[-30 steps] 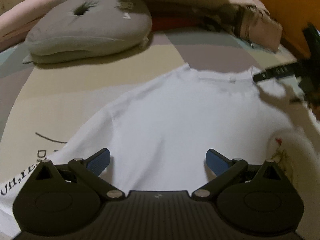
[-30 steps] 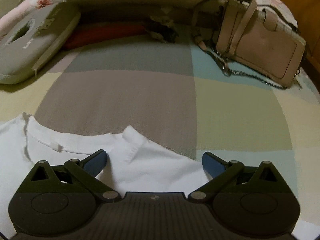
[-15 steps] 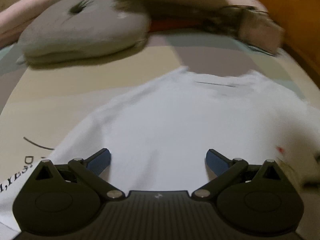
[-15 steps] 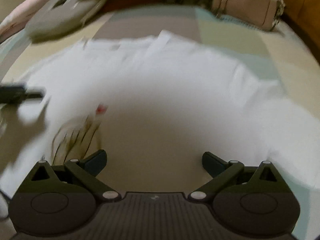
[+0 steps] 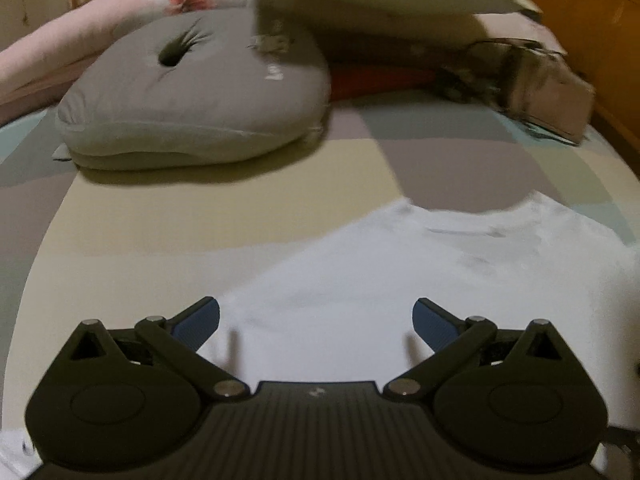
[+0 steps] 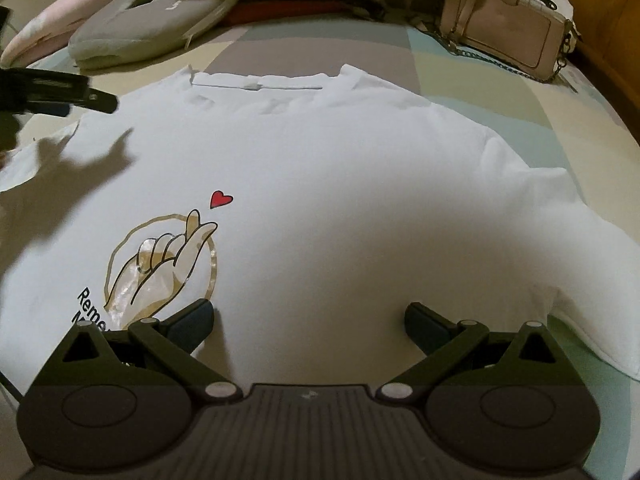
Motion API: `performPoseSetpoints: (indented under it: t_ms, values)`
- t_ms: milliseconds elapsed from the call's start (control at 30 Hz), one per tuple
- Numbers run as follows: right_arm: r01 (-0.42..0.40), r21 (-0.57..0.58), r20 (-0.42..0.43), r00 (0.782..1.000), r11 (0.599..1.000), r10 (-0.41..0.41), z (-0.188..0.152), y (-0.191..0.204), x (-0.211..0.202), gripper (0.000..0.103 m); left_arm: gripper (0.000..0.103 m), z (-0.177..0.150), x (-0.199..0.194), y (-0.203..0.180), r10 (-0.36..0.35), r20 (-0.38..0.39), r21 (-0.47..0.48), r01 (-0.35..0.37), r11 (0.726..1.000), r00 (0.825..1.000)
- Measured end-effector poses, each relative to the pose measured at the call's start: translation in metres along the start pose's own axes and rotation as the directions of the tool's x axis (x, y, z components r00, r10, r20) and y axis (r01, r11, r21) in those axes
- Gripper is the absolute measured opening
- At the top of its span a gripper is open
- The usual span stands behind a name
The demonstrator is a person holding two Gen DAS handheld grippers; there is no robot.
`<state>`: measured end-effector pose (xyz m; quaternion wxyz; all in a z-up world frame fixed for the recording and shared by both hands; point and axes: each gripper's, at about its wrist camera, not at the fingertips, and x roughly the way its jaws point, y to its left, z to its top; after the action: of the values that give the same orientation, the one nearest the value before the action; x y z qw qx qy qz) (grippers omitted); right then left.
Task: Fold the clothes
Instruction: 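Hover both open grippers over the shirt front, checking it lies flat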
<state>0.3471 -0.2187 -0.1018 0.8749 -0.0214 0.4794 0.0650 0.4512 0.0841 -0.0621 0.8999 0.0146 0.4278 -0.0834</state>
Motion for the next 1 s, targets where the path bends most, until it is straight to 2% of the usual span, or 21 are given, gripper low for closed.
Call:
performPoseSetpoints:
  t_ms: [67,267,300,367,467,600,700,767,867,933,1000]
  values:
    - [0.014,-0.007,0.009,1.000,1.000,-0.013,-0.002,0.002,0.001,0.103,0.102,-0.009,-0.003,-0.014,-0.034,-0.036,0.037,0.035,0.999,0.999]
    - [0.019,-0.010,0.030,0.999,1.000,-0.018,-0.004,0.003,0.000,0.103,0.102,-0.037,0.012,-0.035,-0.022,-0.117,0.150,0.039,0.988,0.993]
    - [0.017,-0.015,0.030,0.999,1.000,-0.016,-0.004,0.003,0.000,0.103,0.103,-0.035,0.017,-0.030,0.003,-0.117,0.138,0.013,0.990,0.993]
    - [0.009,-0.029,0.028,1.000,1.000,-0.009,-0.002,0.002,0.001,0.103,0.103,-0.023,0.025,-0.019,0.005,-0.123,0.068,0.003,0.998,0.992]
    - [-0.005,-0.047,0.028,1.000,0.999,0.006,-0.001,0.000,0.001,0.103,0.102,-0.007,0.031,-0.019,0.090,-0.113,0.094,-0.080,0.992,0.989]
    - [-0.016,-0.054,0.006,1.000,0.998,0.016,0.003,-0.001,0.000,0.103,0.102,-0.012,0.008,-0.031,0.059,-0.098,0.150,-0.044,0.988,0.993]
    - [-0.059,-0.023,0.032,0.998,0.998,0.060,0.003,-0.008,-0.013,0.103,0.102,-0.017,-0.009,-0.040,0.033,-0.088,0.192,-0.016,0.981,0.996]
    - [-0.059,-0.024,0.044,0.997,0.998,0.060,-0.005,-0.013,-0.023,0.103,0.102,-0.019,-0.020,-0.046,0.016,-0.082,0.220,0.003,0.976,0.997]
    - [-0.040,-0.062,0.000,0.999,0.997,0.040,-0.025,-0.020,-0.028,0.103,0.102,-0.045,-0.042,-0.065,-0.022,-0.093,0.321,0.051,0.946,0.995]
    - [-0.029,-0.087,-0.029,0.999,0.996,0.026,-0.039,-0.024,-0.032,0.103,0.102,-0.062,-0.056,-0.081,-0.047,-0.085,0.399,0.077,0.914,0.995]
    - [-0.025,-0.113,-0.018,1.000,0.993,0.023,-0.050,-0.026,-0.037,0.103,0.102,-0.079,-0.065,-0.097,-0.081,-0.088,0.461,0.112,0.880,0.993]
